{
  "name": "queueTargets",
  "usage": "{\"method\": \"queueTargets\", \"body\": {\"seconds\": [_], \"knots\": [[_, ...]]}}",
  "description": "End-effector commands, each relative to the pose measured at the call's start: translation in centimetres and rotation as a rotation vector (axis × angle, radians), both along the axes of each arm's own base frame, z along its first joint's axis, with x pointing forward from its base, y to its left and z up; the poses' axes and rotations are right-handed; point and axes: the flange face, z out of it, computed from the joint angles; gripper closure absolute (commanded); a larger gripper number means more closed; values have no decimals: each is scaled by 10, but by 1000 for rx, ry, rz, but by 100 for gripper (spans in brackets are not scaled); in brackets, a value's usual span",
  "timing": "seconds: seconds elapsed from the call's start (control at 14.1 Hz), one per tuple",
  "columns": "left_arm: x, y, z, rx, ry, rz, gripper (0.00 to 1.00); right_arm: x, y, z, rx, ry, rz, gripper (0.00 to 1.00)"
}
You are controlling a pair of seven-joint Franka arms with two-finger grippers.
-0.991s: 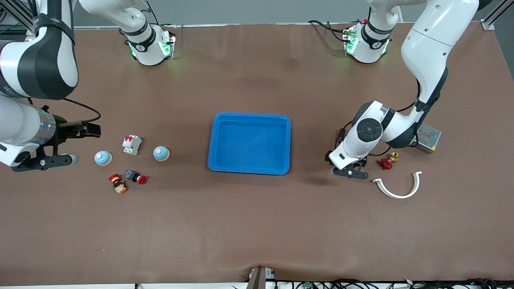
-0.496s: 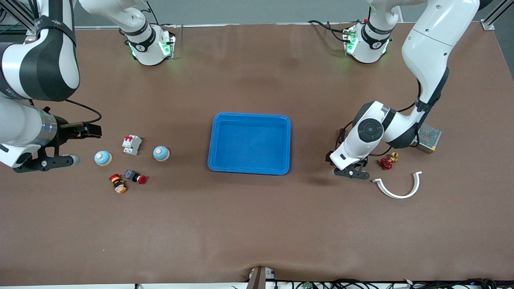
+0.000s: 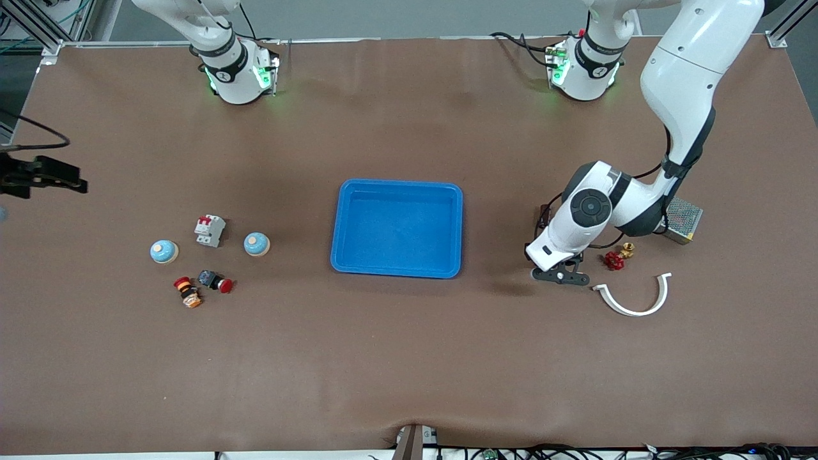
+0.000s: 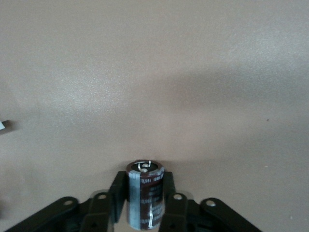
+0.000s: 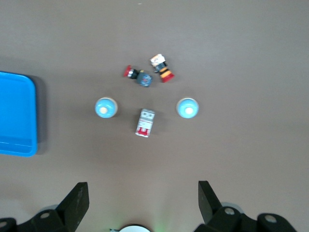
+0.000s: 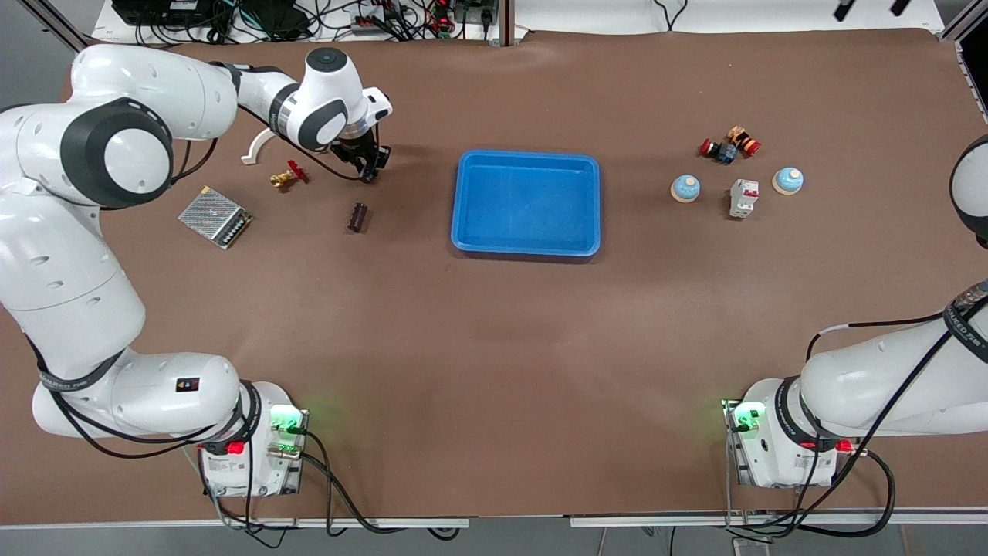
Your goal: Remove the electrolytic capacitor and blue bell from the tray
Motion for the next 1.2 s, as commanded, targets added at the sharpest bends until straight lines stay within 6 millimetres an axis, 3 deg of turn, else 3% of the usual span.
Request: {"method": "queueTargets", "body": {"seconds": [0.0,0.14,0.42,0.57,0.71,1.13], "knots": [[0,0,2,0,-9,-1,94,-1,15,-7,-7,9,-10,0],[0,0,1,0,-9,-1,94,-1,25,-7,-7,9,5,0],[-1,-2,2,-2,-8,8,96,-3,78,-8,-27,-5,-51,0],[-1,-2,2,-4,-7,14,96,1,92,-38,-17,-26,-27,0],[-2,-7,3,-5,-10,20,96,4,70,-64,-7,-35,-51,0],[-4,-14,4,-7,-12,30,96,6,22,-87,7,-40,-39,0]]}}
